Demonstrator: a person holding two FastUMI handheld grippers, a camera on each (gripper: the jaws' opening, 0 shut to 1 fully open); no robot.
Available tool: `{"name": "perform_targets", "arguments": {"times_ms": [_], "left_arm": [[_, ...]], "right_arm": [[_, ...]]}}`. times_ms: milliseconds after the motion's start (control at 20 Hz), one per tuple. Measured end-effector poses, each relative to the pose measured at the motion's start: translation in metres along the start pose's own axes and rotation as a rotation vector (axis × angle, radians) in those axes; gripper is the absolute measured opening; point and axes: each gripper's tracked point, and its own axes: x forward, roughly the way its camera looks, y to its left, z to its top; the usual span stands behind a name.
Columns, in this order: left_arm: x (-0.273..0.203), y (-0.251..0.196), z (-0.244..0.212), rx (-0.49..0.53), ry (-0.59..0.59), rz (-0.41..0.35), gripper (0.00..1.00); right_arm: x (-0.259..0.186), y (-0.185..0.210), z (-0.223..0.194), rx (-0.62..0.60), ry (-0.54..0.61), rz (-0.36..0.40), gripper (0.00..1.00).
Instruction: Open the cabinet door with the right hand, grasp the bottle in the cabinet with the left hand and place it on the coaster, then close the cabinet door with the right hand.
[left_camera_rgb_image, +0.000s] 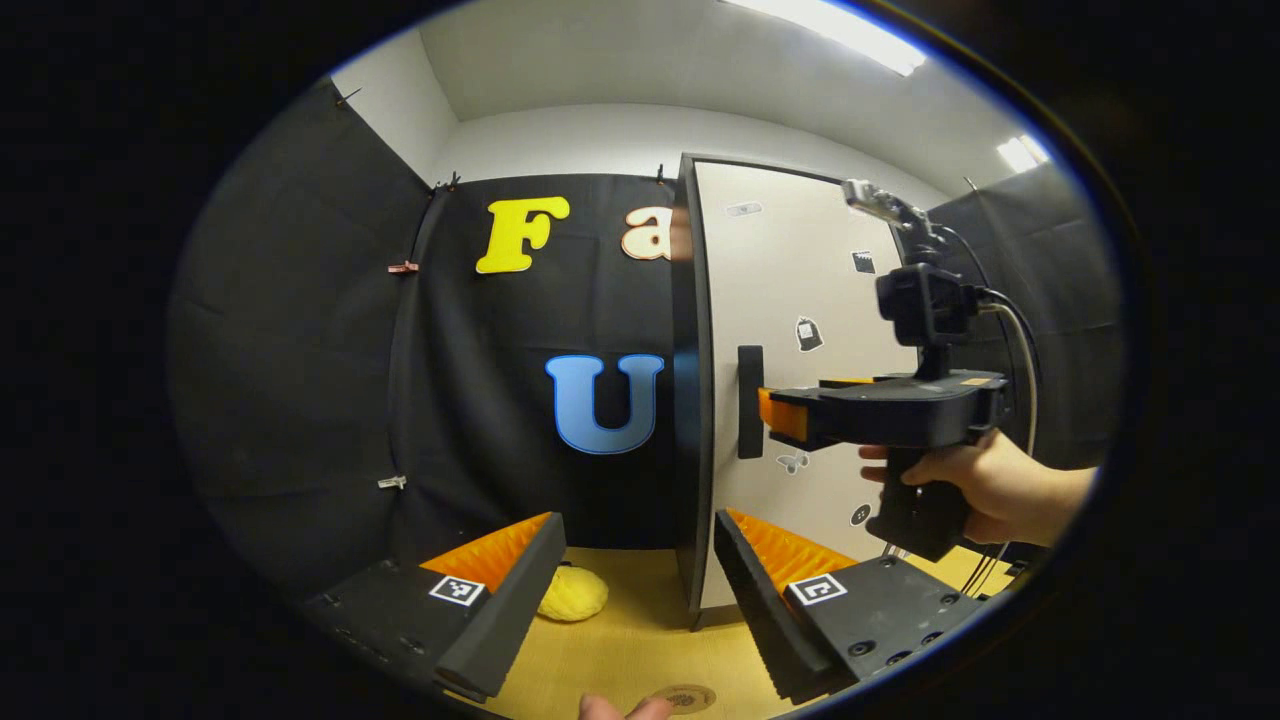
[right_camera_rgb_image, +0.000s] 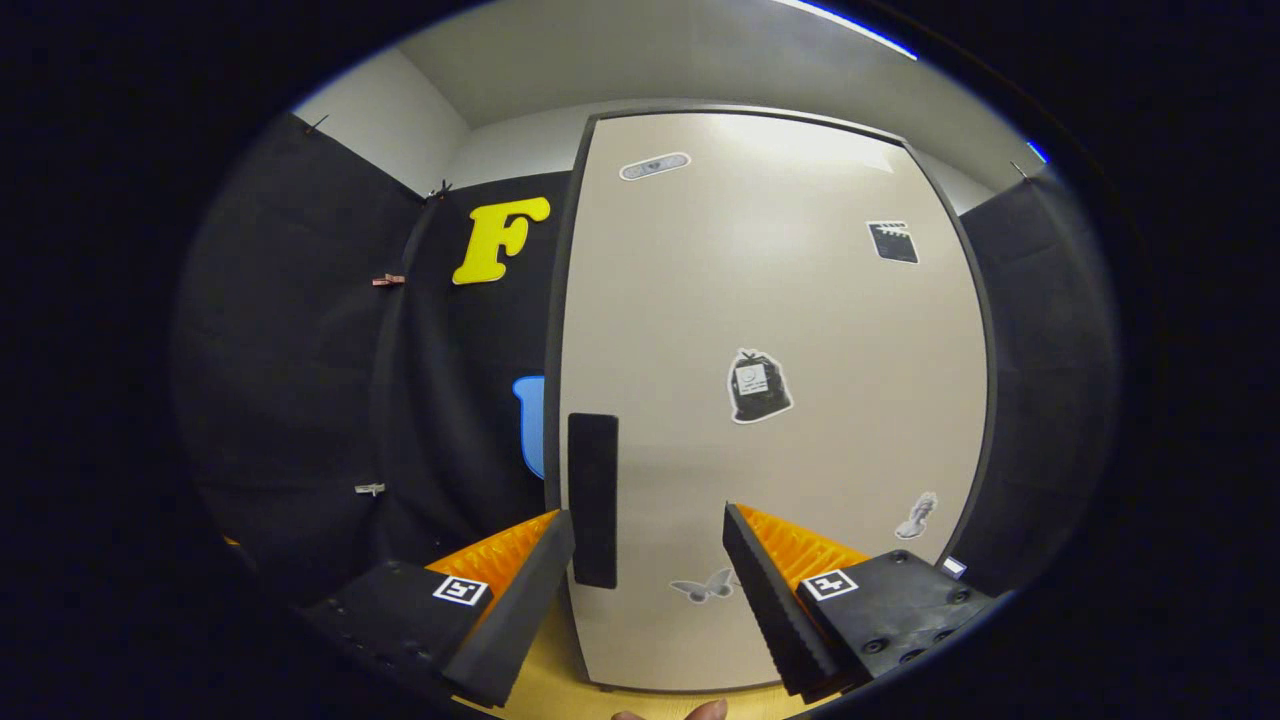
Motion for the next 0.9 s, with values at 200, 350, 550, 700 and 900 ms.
{"name": "perform_targets", "arguments": {"times_ms": [200, 350, 550, 700, 900], "left_arm": [[-0.004, 0.014, -0.008, -0.022, 0.013, 0.011, 0.94], [-0.003, 0.023, -0.012, -0.025, 0.02, 0.019, 0.95], [-0.002, 0.034, -0.016, -0.04, 0.024, 0.026, 0.95], [-0.002, 0.038, -0.019, -0.042, 0.026, 0.031, 0.95], [-0.007, 0.039, -0.016, -0.044, 0.014, 0.043, 0.95]], "right_arm": [[0.026, 0.01, -0.008, -0.024, 0.009, -0.022, 0.98], [0.046, 0.015, -0.016, -0.036, 0.03, -0.036, 0.95], [0.057, 0.017, -0.018, 0.0, 0.033, -0.075, 0.55], [0.058, 0.017, -0.021, 0.031, 0.054, -0.107, 0.36], [0.055, 0.017, -0.021, 0.079, 0.09, -0.077, 0.21]]}}
